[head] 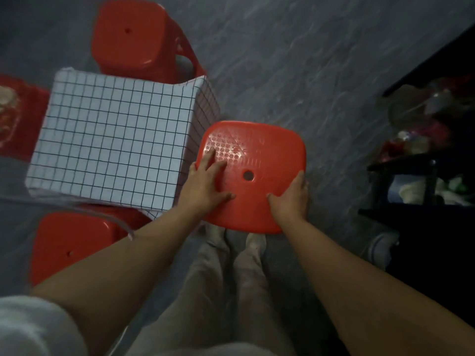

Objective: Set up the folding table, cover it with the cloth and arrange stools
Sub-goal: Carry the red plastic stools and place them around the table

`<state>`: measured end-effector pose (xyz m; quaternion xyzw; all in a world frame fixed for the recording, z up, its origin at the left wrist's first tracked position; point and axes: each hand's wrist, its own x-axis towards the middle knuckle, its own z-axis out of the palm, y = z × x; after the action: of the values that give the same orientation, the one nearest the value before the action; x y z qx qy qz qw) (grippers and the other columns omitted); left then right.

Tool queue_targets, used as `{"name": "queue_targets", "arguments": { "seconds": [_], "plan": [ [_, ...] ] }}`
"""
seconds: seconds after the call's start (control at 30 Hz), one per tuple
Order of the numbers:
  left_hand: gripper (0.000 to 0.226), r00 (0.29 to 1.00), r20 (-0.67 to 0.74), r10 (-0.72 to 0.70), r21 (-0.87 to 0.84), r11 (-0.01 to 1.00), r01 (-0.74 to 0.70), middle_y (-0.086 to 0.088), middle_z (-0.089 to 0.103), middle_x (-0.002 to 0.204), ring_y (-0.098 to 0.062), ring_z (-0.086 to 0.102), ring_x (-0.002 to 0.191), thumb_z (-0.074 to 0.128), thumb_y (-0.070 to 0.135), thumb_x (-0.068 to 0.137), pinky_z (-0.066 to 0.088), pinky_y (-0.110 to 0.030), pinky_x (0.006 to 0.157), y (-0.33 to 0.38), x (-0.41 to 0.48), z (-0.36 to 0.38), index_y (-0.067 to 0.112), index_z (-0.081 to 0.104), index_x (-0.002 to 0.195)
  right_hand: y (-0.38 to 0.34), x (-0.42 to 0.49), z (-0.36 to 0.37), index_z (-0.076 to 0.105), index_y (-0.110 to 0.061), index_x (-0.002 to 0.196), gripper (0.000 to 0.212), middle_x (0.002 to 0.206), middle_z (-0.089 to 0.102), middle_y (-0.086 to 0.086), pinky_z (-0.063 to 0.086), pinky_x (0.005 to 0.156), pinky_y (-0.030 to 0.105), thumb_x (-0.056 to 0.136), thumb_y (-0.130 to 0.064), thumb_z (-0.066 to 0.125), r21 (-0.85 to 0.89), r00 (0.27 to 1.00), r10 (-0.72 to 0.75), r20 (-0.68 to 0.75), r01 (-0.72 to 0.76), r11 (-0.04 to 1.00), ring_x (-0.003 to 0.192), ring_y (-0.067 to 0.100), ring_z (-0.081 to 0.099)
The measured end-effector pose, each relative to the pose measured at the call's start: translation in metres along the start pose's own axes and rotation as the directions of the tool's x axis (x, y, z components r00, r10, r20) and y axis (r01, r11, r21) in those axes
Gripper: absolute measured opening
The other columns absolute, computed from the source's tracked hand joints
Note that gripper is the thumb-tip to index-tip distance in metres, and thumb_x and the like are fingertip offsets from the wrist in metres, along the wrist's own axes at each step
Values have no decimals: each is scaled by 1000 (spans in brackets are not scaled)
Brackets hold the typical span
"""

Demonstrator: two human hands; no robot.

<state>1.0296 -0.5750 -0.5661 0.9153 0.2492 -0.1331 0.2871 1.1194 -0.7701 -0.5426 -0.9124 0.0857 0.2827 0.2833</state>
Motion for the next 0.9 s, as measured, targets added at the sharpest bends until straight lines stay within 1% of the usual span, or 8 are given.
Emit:
{"name": "queue_targets", "arguments": {
  "seconds": [0.13, 0.27, 0.4, 0.53, 0.67, 0.83, 0.9],
  "plan": [
    [98, 1000, 0, -19, 4, 1000, 19, 19, 6, 166, -40, 22, 149, 87, 55, 64, 37, -61, 111, -34, 46, 12, 36, 41, 148, -14, 44, 38, 5, -9, 158, 107, 161, 18, 21, 22, 119, 39, 82, -20, 79, 4, 1000, -7, 23, 7, 1000, 147, 35, 24],
    [98, 1000, -4, -17, 1, 1000, 17, 17, 8, 166, -39, 21, 149, 86, 56, 64, 36, -62, 112, -63, 80, 27, 34, 40, 148, -19, 78, 73, 3, -8, 158, 107, 162, 15, 20, 17, 120, 36, 82, -18, 78, -1, 999, -16, 46, 16, 1000, 149, 34, 18],
    [97, 999, 15, -35, 1, 999, 35, 19, 7, 166, -40, 19, 150, 86, 55, 66, 39, -63, 109, -82, 107, 45, 35, 39, 149, -16, 105, 101, 3, -10, 158, 107, 163, 14, 19, 18, 122, 40, 82, -17, 78, -12, 999, -1, 54, 2, 1000, 149, 34, 18],
    [96, 998, 35, -44, -4, 999, 44, 22, 5, 165, -40, 17, 150, 85, 54, 67, 38, -64, 109, -97, 120, 60, 37, 37, 149, -11, 120, 120, 3, -10, 158, 107, 162, 14, 18, 19, 122, 40, 82, -18, 78, -25, 998, 6, 68, -5, 1000, 148, 34, 20],
    [96, 997, 55, -61, 8, 998, 61, 20, 6, 166, -40, 19, 149, 85, 54, 67, 40, -64, 108, -110, 126, 68, 36, 38, 149, -7, 128, 136, 4, -11, 158, 107, 161, 16, 18, 23, 120, 40, 81, -17, 78, -36, 995, 15, 98, -12, 999, 147, 35, 23],
    [95, 998, 38, -56, 40, 998, 55, 18, 6, 165, -38, 22, 148, 81, 61, 67, 46, -62, 101, -119, 126, 78, 39, 35, 147, -4, 133, 146, 4, -11, 158, 106, 161, 16, 19, 24, 120, 42, 82, -18, 78, -61, 997, 7, 81, -2, 998, 146, 36, 25],
    [95, 997, 45, -60, 59, 997, 57, 19, 5, 165, -38, 22, 148, 80, 62, 67, 45, -63, 101, -119, 126, 80, 41, 33, 147, -2, 133, 145, 1, -12, 158, 107, 162, 14, 18, 26, 119, 45, 83, -20, 77, -90, 995, 5, 97, 4, 996, 145, 37, 26]
  ]
}}
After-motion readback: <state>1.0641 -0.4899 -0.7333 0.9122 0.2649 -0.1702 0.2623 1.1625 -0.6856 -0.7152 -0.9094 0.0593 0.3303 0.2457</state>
